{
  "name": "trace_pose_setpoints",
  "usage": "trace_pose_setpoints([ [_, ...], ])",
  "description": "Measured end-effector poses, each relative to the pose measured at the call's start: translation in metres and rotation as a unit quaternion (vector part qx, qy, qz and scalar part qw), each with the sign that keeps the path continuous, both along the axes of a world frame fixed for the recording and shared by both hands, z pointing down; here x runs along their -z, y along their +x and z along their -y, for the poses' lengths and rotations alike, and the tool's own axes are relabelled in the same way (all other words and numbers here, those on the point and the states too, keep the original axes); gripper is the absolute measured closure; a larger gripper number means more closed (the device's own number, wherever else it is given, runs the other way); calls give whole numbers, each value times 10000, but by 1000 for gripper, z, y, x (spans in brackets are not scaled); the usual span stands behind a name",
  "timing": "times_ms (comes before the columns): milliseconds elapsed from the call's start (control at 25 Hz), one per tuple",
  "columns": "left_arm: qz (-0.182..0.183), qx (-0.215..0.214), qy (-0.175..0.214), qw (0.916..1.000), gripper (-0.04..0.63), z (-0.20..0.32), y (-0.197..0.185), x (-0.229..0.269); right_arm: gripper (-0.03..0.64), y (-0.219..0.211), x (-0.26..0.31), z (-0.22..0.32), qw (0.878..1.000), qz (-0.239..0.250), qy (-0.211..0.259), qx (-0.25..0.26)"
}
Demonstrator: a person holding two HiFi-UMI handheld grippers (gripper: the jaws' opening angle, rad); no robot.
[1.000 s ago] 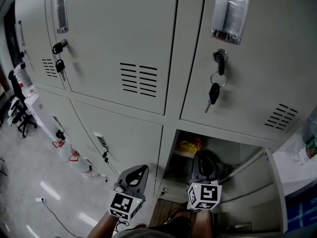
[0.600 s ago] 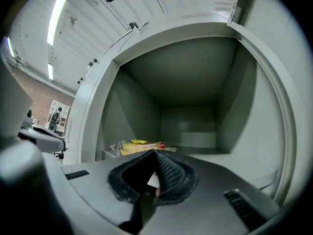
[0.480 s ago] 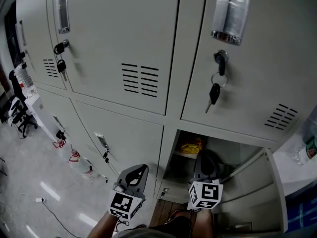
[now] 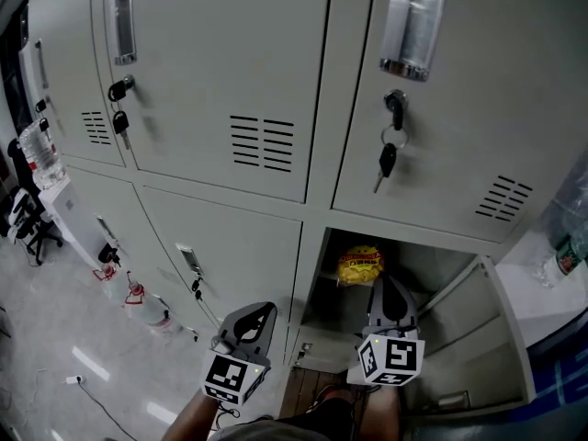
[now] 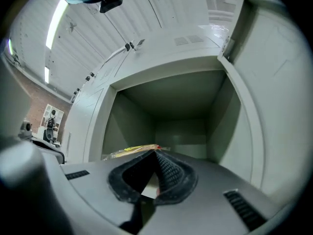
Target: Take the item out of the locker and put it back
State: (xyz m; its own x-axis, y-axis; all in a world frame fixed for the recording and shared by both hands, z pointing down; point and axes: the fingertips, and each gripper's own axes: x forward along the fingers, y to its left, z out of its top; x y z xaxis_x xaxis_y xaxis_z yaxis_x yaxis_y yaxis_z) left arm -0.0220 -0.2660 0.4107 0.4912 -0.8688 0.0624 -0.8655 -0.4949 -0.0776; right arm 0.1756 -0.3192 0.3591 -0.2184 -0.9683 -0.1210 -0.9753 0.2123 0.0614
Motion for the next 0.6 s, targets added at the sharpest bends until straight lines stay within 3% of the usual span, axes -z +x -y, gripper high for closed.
trace_pose_setpoints([
  [600, -96, -932, 29, 9956, 572, -48, 22, 6, 600, 13, 6, -105, 9967, -108, 46, -806],
])
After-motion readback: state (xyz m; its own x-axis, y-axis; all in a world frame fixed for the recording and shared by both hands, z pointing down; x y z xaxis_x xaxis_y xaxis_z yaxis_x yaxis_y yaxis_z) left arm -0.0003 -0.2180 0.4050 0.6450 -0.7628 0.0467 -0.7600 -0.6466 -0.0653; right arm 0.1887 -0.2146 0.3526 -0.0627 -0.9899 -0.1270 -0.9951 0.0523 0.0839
